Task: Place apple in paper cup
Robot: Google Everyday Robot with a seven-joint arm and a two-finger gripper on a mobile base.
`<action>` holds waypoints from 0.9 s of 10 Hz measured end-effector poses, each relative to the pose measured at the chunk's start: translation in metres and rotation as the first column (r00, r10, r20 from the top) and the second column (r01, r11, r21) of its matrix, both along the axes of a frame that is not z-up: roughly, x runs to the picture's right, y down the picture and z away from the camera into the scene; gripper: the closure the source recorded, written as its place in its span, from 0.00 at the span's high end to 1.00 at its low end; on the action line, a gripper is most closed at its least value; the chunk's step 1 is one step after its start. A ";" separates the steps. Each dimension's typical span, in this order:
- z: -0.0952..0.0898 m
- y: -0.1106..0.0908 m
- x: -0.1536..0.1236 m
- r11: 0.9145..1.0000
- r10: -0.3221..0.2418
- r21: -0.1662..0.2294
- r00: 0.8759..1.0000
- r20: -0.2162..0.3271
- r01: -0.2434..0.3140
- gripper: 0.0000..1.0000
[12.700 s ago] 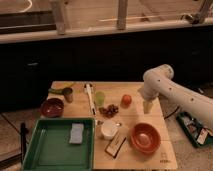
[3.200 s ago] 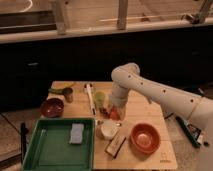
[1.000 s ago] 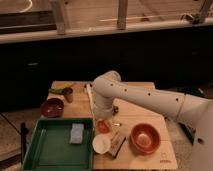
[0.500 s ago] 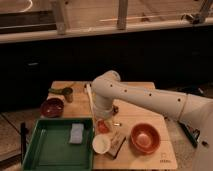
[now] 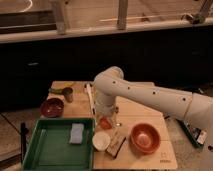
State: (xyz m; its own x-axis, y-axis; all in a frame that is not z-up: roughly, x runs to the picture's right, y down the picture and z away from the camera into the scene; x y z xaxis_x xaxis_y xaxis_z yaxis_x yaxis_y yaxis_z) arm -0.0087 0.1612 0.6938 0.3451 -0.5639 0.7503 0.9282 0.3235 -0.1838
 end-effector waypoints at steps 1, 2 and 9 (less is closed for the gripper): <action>-0.005 -0.002 0.000 1.000 -0.005 0.004 1.000 0.006 0.005 0.00; -0.008 -0.002 -0.002 1.000 -0.009 0.005 1.000 0.013 0.009 0.00; -0.029 0.006 -0.010 0.999 -0.030 0.017 0.999 0.042 0.029 0.00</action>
